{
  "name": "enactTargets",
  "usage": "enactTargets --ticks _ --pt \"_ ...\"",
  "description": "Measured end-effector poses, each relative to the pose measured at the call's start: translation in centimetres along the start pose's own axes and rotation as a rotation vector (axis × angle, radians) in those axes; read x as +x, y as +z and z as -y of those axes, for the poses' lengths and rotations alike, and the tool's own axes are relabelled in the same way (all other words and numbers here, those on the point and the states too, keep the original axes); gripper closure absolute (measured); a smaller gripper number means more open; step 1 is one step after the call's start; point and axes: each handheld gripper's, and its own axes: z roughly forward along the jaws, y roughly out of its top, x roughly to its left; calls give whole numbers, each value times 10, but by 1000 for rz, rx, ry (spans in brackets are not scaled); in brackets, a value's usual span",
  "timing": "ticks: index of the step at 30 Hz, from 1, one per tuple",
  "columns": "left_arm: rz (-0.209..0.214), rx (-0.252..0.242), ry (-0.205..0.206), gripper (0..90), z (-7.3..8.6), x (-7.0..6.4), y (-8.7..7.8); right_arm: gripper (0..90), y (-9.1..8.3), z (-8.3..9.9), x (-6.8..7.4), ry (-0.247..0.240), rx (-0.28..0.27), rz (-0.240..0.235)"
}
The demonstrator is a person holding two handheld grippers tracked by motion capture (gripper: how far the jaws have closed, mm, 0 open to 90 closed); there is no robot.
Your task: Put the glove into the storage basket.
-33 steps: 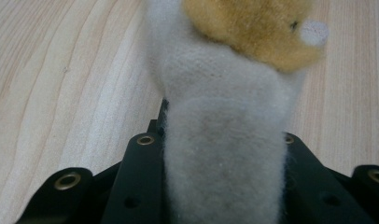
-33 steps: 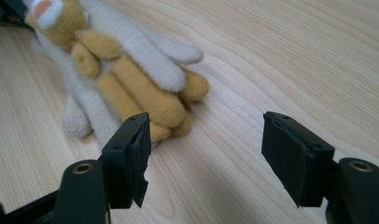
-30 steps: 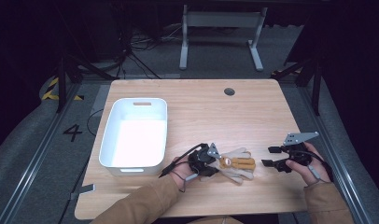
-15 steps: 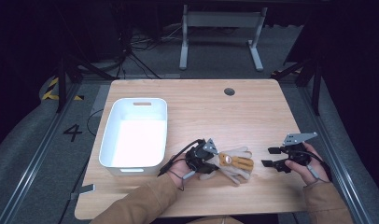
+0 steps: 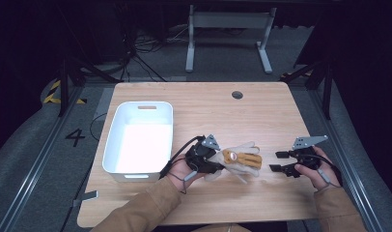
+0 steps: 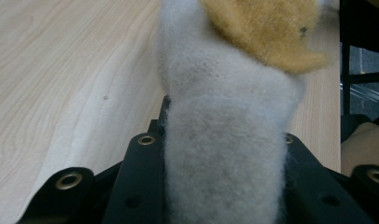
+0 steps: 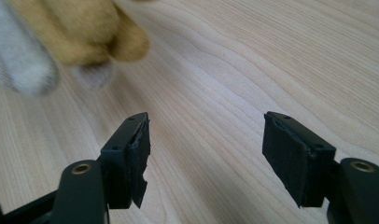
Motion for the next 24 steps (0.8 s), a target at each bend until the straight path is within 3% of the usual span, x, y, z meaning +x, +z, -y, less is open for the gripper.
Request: enactTargets --ticks 12,24 --pt "-32 -40 -16 705 -10 3 -17 327 8 0 -2 -13 32 -3" --pt "-56 4 -48 704 -21 7 -25 328 10 1 -4 -5 43 -8"
